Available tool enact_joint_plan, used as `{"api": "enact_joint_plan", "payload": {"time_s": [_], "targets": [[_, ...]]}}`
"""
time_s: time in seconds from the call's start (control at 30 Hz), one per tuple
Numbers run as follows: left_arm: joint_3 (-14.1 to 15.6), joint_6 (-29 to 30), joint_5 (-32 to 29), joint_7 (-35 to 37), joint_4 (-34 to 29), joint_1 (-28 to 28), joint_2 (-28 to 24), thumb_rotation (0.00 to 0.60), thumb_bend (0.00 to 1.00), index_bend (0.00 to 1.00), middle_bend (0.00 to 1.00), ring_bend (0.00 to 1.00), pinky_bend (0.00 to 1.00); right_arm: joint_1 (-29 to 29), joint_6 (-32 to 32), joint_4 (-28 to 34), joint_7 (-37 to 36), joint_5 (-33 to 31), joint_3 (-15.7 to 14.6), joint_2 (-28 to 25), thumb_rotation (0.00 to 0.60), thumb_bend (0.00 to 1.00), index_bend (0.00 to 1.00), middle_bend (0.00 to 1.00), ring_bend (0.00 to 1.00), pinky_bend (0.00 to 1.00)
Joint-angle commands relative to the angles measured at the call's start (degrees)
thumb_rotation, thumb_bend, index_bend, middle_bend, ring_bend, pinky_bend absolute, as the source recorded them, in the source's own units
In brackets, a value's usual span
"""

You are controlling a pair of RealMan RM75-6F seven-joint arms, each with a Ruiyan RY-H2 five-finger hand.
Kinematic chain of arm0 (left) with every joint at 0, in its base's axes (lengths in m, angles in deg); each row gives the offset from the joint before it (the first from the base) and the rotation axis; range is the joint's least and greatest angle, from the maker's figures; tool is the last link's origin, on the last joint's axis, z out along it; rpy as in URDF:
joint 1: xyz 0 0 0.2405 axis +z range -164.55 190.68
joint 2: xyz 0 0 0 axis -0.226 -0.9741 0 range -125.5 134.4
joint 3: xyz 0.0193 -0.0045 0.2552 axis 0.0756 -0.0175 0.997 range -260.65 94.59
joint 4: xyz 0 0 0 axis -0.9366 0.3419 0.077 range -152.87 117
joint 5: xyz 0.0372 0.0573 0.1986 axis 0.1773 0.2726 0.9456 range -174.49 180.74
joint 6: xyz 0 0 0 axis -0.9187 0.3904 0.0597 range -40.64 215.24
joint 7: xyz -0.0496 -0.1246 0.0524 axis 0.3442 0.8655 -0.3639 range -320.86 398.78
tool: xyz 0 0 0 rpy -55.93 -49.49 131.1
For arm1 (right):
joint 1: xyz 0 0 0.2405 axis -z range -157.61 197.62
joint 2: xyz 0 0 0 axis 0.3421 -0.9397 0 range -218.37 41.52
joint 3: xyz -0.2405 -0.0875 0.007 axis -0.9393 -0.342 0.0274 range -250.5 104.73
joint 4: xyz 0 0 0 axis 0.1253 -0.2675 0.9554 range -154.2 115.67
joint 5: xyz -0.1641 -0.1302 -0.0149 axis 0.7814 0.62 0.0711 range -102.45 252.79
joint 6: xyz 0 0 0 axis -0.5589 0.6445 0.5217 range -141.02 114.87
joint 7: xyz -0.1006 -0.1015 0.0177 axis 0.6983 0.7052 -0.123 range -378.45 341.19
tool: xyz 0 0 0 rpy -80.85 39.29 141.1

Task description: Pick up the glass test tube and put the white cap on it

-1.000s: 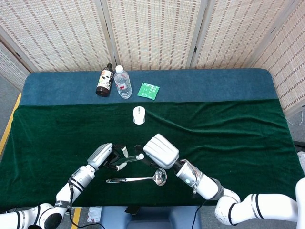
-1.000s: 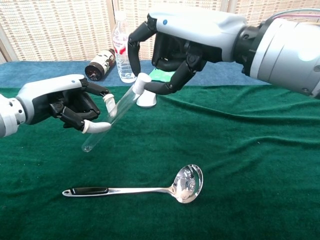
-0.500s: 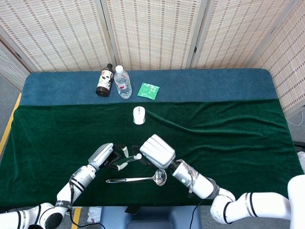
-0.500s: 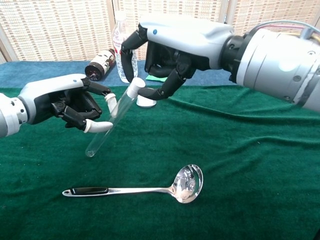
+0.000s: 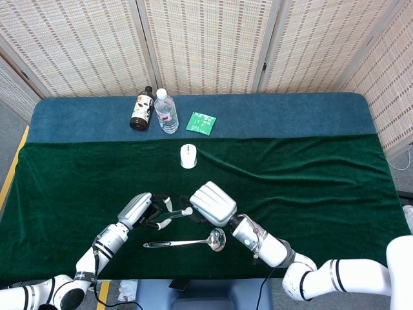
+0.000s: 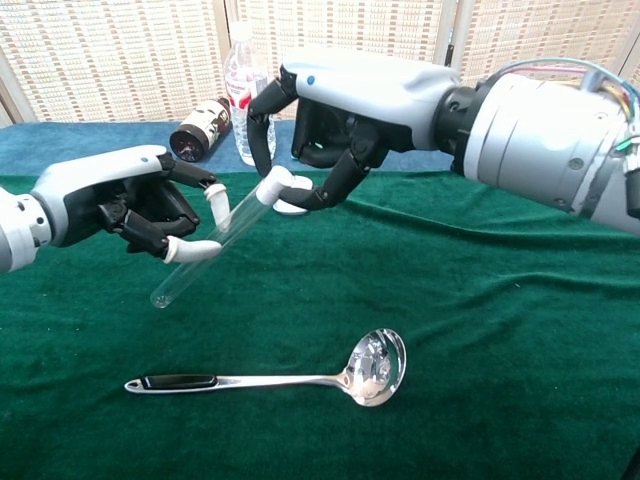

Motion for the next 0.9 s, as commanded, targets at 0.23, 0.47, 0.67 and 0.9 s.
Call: {"api": "enact_joint_plan", "payload": {"time_s": [0.23, 0.47, 0.67, 0.9], "targets": [[0.29, 0.57, 0.36, -0.56, 0.37, 0.17, 0.24, 0.600, 0.54, 0.69, 0.98, 0.91, 0.88, -0.65, 0.92, -0.80, -0.98, -0.97, 0.15, -0.09, 0.600, 0.49, 0.66, 0.97, 1.00, 1.00], [0.62, 0.82, 0.36, -1.11, 0.87, 0.36, 0.22, 0.600, 0.54, 0.69, 0.98, 0.91, 0.88, -0.72, 0.93, -1.26, -1.71, -0.65, -0.19, -0.18, 0.600, 0.49, 0.36, 0.97, 1.00, 1.00], [0.89, 0.91, 0.54, -1.71, 1.22, 0.42, 0.15, 0.600, 0.54, 0.69, 0.98, 0.91, 0.88, -0.72, 0.83, -1.72, -2.60, -0.04, -0.56, 0.03, 0.600, 0.47, 0.15, 0.97, 1.00, 1.00], [1.71, 0.58, 0.85, -5.40, 3.09, 0.01, -0.35, 0.600, 0.55, 0.69, 0.98, 0.91, 0.88, 0.12, -0.24, -0.60, -3.22, 0.73, -0.82, -1.81, 0.600, 0.43, 0.06, 0.97, 1.00, 1.00]]}}
